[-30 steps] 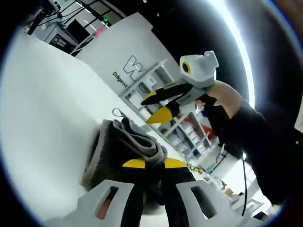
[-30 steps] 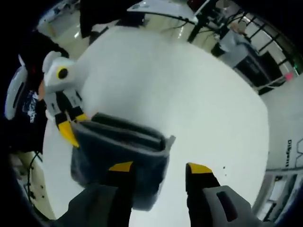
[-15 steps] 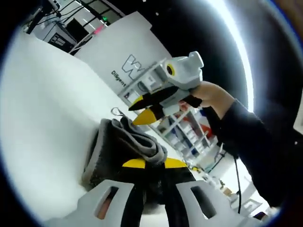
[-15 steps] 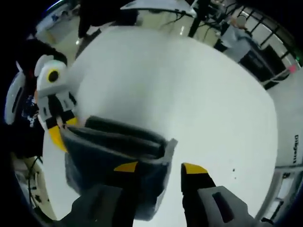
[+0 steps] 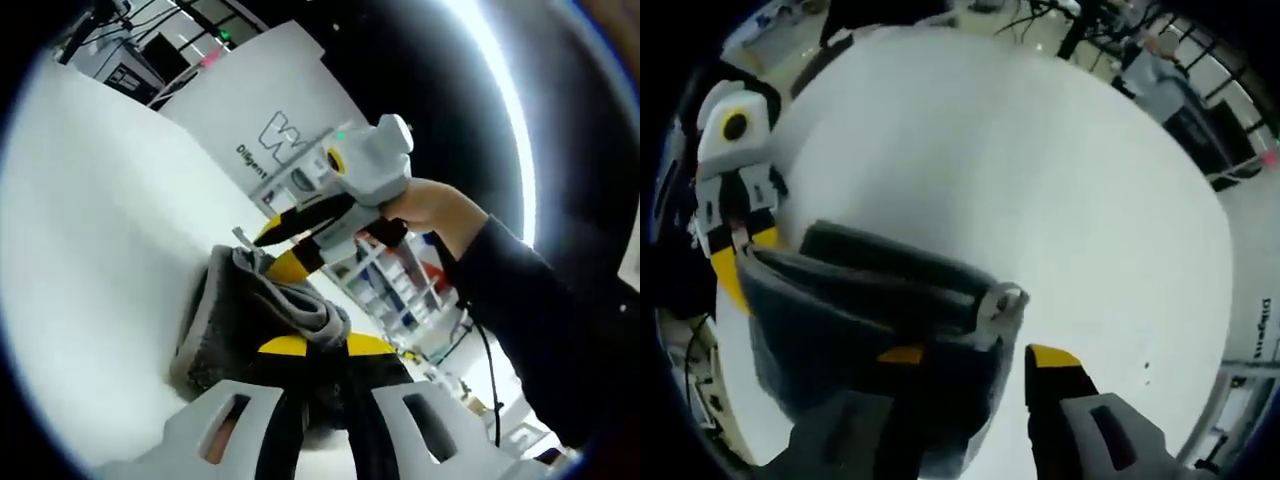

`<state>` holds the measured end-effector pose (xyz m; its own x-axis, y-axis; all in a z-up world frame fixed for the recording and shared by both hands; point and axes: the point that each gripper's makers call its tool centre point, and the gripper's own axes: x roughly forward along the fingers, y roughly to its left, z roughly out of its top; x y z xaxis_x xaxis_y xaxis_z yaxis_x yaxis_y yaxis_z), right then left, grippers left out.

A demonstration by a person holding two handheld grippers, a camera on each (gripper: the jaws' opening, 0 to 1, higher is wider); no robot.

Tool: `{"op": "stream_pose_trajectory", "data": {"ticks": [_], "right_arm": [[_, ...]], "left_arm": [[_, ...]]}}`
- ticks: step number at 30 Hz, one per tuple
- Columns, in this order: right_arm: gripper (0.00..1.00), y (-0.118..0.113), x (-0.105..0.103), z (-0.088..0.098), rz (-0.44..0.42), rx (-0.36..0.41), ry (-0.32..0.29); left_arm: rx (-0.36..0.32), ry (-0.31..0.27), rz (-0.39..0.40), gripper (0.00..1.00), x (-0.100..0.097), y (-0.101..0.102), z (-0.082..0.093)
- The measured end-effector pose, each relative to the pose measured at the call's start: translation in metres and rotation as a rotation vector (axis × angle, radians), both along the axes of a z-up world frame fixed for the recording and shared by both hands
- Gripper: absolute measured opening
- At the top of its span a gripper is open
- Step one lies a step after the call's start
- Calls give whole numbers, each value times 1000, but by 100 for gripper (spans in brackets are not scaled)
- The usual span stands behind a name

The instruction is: Open the folded towel by lifting each exposed corner and separating the folded layers until the towel lies flat within the target outline without major curled edges

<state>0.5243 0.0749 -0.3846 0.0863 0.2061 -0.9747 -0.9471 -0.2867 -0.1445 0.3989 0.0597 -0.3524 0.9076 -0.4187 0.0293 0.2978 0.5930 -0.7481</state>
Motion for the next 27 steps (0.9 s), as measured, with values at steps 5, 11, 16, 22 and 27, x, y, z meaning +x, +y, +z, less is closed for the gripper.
{"op": "stream_pose_trajectory", "data": {"ticks": [5, 11, 16, 22, 27], "right_arm": [[31, 1, 1, 0, 9, 4, -3], [25, -2, -7, -10, 33, -14, 16], [18, -4, -13, -6, 43, -18, 28], [6, -5, -12, -2, 33, -14, 43], [4, -5, -12, -1, 17, -3, 57]], "left_arm": [[-5, 1, 0, 8, 0, 0, 0], [-9, 5, -3, 8, 2, -1, 0], [-14, 10, -5, 8, 2, -1, -1], [-17, 11, -3, 8, 4, -1, 0], [-18, 11, -8, 7, 3, -2, 0]]}}
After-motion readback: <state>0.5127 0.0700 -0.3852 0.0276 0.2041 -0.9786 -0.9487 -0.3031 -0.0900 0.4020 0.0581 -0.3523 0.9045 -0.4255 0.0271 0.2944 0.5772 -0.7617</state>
